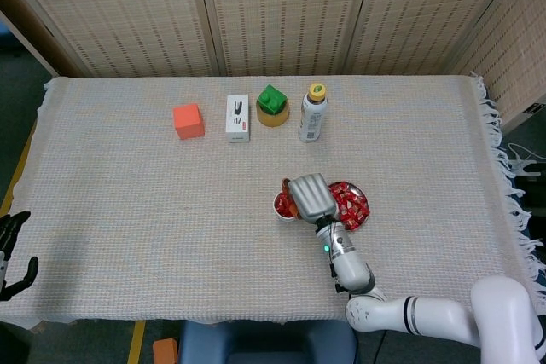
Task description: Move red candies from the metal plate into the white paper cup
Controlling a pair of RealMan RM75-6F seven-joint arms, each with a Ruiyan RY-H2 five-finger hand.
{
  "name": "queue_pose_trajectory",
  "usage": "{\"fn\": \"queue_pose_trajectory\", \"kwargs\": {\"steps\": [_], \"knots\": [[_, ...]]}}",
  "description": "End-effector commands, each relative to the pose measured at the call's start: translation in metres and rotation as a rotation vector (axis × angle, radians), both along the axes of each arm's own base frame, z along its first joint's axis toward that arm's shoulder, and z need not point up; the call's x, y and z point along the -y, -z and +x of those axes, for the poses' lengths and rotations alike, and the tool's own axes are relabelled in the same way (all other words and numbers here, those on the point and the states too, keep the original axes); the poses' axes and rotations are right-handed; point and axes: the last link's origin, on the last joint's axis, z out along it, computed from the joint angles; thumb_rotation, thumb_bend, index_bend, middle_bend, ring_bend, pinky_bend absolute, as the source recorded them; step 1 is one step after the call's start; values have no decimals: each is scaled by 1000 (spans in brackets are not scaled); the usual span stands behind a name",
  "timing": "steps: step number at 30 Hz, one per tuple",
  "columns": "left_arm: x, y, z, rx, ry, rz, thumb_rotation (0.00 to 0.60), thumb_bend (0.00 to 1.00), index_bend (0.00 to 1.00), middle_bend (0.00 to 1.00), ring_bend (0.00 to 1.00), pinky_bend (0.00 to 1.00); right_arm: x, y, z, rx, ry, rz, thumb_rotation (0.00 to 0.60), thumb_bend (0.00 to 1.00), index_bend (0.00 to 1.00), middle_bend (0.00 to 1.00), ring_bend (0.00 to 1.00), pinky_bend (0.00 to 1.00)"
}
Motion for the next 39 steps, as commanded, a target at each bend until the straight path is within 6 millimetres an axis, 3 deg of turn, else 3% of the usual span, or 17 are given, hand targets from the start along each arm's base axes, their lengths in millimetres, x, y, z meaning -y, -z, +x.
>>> {"fn": "queue_pose_trajectory", "kwargs": {"steps": [1, 5, 15, 24, 34, 39], "knots": [[0, 0, 0, 1, 1, 0, 600, 507, 0, 53, 19, 246, 0, 1, 0, -2, 0, 2, 600, 248, 406, 786, 850, 1000], [0, 0, 0, 0, 4, -2, 600, 506, 0, 52, 18, 246, -2, -1, -2, -10, -1, 6, 600, 248, 270, 786, 850, 1000], [1, 0, 1, -2, 6, 1, 600, 507, 0, 52, 18, 246, -12, -26, -19, -6, -12, -14, 600, 245, 223, 786, 839, 1000], [0, 4, 2, -17, 1, -6, 600, 507, 0, 53, 18, 246, -14, -51, -58, -41, 28, -64, 600, 243, 223, 786, 834, 1000], [-2, 6, 2, -26, -5, -10, 600, 507, 0, 53, 19, 246, -8, -40, -113, -202, 120, -44, 600, 243, 272, 786, 834, 1000], [-2, 5, 1, -23, -7, -8, 600, 507, 0, 53, 18, 246, -12, -37, -130, -239, 138, 12, 600, 244, 272, 786, 834, 1000]]}}
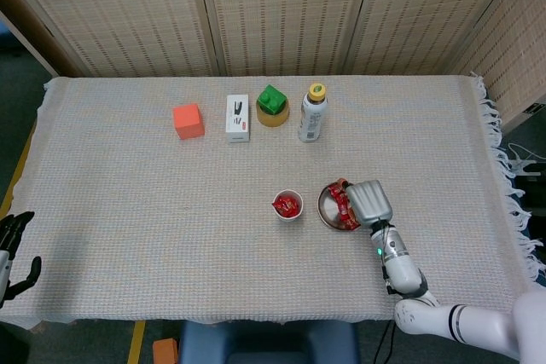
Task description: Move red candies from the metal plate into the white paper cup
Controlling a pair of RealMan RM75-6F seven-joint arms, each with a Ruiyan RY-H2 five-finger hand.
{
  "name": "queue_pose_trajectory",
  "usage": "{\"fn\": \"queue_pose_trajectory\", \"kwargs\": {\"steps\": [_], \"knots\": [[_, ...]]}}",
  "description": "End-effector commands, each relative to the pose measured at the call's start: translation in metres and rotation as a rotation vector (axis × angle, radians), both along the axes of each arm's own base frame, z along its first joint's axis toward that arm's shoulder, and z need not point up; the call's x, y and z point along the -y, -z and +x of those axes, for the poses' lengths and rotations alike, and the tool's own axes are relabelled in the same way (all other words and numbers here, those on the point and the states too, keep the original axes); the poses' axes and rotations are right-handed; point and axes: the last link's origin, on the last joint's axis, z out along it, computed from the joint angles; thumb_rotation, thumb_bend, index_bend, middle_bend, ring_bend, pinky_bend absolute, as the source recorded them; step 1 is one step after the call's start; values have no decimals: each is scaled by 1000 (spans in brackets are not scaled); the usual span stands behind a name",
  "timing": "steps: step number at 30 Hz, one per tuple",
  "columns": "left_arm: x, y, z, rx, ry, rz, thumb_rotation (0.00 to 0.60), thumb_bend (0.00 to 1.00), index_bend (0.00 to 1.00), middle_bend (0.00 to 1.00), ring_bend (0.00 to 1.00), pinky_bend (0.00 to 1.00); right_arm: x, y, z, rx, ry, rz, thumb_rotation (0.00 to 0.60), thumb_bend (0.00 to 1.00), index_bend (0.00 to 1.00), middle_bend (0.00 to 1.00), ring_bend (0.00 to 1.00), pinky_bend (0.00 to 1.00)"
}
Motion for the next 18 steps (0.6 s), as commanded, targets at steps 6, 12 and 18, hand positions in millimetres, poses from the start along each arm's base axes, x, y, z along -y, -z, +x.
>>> {"fn": "queue_pose_trajectory", "kwargs": {"steps": [6, 12, 18], "knots": [[-1, 1, 1, -2, 0, -5, 600, 506, 0, 53, 18, 246, -8, 1, -17, -52, 10, 62, 600, 243, 280, 786, 833, 1000], [0, 1, 1, -2, 0, -5, 600, 507, 0, 53, 19, 247, -9, 9, -16, -61, 12, 91, 600, 244, 313, 786, 833, 1000], [0, 0, 0, 4, -2, -2, 600, 507, 0, 52, 18, 247, -7, 18, -11, -53, 8, 108, 600, 243, 332, 786, 833, 1000]]}}
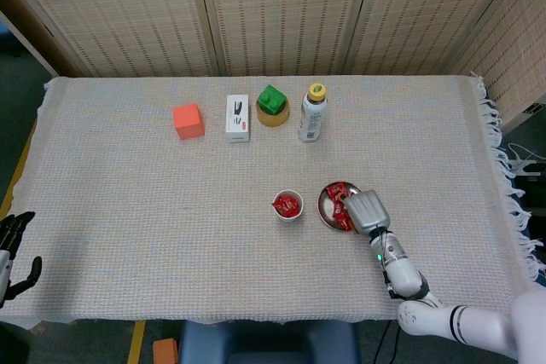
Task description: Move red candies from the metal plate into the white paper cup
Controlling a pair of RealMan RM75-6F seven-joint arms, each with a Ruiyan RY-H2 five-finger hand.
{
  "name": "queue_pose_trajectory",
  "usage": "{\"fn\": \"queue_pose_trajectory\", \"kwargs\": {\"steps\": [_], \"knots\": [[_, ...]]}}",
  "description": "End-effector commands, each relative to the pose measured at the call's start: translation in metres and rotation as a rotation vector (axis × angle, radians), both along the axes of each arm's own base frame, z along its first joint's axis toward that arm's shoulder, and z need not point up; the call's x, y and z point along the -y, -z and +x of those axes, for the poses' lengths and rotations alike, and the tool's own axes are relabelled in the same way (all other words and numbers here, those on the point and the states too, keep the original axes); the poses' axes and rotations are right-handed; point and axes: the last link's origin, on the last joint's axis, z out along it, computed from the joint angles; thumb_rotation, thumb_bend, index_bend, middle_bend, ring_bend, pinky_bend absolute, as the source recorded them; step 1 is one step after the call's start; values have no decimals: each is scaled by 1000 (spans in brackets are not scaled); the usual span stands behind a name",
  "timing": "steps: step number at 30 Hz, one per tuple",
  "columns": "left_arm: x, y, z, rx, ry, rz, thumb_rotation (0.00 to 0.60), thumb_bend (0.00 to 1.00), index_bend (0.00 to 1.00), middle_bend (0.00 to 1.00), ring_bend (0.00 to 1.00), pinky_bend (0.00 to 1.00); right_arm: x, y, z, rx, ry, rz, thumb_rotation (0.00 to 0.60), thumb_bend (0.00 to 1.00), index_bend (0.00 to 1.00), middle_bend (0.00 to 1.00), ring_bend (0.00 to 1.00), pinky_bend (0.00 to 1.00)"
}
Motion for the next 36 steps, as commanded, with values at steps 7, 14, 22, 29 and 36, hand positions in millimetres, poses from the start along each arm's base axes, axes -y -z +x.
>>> {"fn": "queue_pose_trajectory", "kwargs": {"steps": [7, 14, 22, 29, 36], "knots": [[1, -1, 0, 5, 6, 0, 600, 507, 0, 53, 18, 246, 1, 8, 1, -13, 5, -6, 600, 244, 488, 786, 845, 1000], [1, -1, 0, 5, 5, 1, 600, 507, 0, 53, 18, 247, 1, 11, 3, -9, 0, -13, 600, 244, 523, 786, 851, 1000], [1, -2, 0, 5, 6, 0, 600, 507, 0, 53, 18, 247, 1, 9, 0, -28, -2, -26, 600, 244, 564, 792, 853, 1000], [1, -1, 0, 3, 7, -1, 600, 507, 0, 52, 18, 247, 3, 6, -2, -38, 4, -42, 600, 293, 619, 797, 856, 1000], [1, -1, 0, 3, 7, 0, 600, 508, 0, 52, 19, 247, 5, 3, -2, -33, 10, -55, 600, 346, 661, 801, 857, 1000]]}}
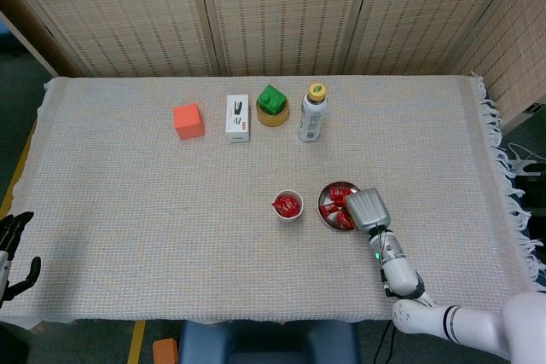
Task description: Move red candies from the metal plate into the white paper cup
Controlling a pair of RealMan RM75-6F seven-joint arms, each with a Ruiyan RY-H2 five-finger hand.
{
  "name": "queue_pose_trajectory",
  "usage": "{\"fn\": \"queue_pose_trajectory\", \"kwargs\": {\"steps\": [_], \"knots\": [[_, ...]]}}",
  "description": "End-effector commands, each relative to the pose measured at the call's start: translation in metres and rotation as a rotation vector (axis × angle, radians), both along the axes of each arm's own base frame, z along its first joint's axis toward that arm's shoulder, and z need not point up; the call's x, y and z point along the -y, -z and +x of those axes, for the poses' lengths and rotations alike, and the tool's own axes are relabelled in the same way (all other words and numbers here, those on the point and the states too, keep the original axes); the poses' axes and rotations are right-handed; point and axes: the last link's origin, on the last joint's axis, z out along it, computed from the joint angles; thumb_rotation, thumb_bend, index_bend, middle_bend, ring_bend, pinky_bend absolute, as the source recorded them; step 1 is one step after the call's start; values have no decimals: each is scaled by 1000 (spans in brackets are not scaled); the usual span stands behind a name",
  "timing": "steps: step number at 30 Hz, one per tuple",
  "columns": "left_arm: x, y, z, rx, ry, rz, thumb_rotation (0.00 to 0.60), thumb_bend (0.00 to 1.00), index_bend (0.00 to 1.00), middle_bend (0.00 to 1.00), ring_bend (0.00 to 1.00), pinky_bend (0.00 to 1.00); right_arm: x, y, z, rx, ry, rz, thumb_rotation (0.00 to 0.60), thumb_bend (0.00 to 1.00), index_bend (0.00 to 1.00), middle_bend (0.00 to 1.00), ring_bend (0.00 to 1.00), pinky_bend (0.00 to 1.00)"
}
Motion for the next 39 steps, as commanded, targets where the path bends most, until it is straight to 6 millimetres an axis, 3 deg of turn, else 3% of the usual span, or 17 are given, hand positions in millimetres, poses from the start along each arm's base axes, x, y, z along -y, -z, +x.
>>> {"fn": "queue_pose_trajectory", "kwargs": {"steps": [1, 14, 25, 28, 34, 39], "knots": [[0, 0, 0, 0, 0, 0, 600, 508, 0, 53, 19, 247, 1, -2, 2, 14, 1, -5, 600, 346, 661, 801, 857, 1000], [0, 1, 0, -2, -1, -2, 600, 507, 0, 52, 18, 247, 1, -17, 20, 101, -26, -32, 600, 346, 672, 802, 858, 1000], [0, 0, 0, 3, -1, 1, 600, 507, 0, 52, 18, 247, -6, -25, 94, 235, -165, -20, 600, 346, 671, 802, 858, 1000], [1, -2, 0, 8, 3, 4, 600, 507, 0, 53, 19, 247, -9, -22, 104, 228, -190, -21, 600, 346, 671, 802, 860, 1000], [3, -5, -1, 18, 6, 12, 600, 507, 0, 52, 19, 247, -6, -19, 84, 140, -155, -44, 600, 347, 638, 802, 863, 1000], [1, -2, 0, 9, 5, 3, 600, 507, 0, 53, 18, 247, 0, -22, 55, 94, -103, -44, 600, 346, 458, 802, 852, 1000]]}}
